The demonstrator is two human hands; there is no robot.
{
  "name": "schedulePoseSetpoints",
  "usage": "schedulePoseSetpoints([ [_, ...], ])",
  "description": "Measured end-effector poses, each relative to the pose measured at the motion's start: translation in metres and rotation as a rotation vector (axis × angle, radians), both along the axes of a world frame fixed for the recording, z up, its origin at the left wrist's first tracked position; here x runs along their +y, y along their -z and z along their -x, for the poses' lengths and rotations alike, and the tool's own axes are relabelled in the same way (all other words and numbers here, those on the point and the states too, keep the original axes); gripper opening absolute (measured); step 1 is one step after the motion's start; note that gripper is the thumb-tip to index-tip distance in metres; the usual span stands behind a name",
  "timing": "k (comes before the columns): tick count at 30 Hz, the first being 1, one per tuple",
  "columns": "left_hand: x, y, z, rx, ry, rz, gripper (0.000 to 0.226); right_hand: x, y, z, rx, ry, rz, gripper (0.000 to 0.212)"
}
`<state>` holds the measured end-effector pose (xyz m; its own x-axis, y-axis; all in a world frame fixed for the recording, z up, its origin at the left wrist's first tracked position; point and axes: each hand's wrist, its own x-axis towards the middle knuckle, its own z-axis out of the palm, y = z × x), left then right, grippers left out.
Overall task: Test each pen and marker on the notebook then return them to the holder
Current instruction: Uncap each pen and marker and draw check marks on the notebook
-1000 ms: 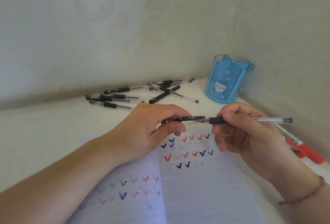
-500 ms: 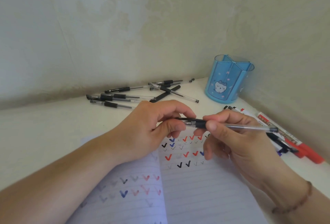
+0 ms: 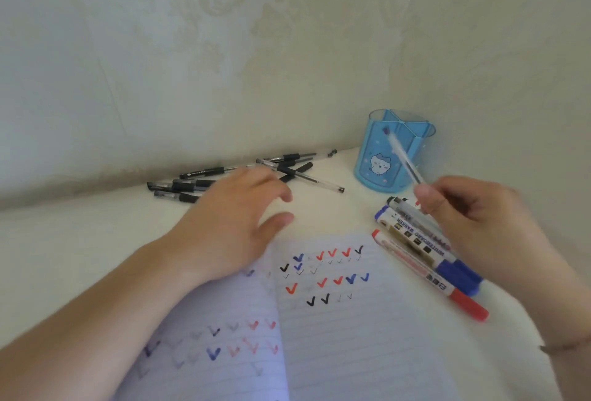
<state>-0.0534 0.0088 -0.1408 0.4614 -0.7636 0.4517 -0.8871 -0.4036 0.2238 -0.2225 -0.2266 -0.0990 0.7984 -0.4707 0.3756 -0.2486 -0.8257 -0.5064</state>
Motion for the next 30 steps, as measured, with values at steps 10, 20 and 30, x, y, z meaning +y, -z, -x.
schedulePoseSetpoints([
  [10,0.023,-0.003,-0.038,0.031,-0.434,-0.28,0.019,-0.048,0.019,-0.001,0.411,0.321,0.035,0.031],
  [20,0.015,-0.01,-0.034,-0.011,-0.157,0.037,0.01,-0.03,0.014,-0.004,0.156,0.243,-0.016,0.027],
  [30,-0.007,-0.013,0.031,0.009,0.402,0.266,0.019,0.054,0.017,-0.005,-0.276,-0.436,-0.222,0.019],
])
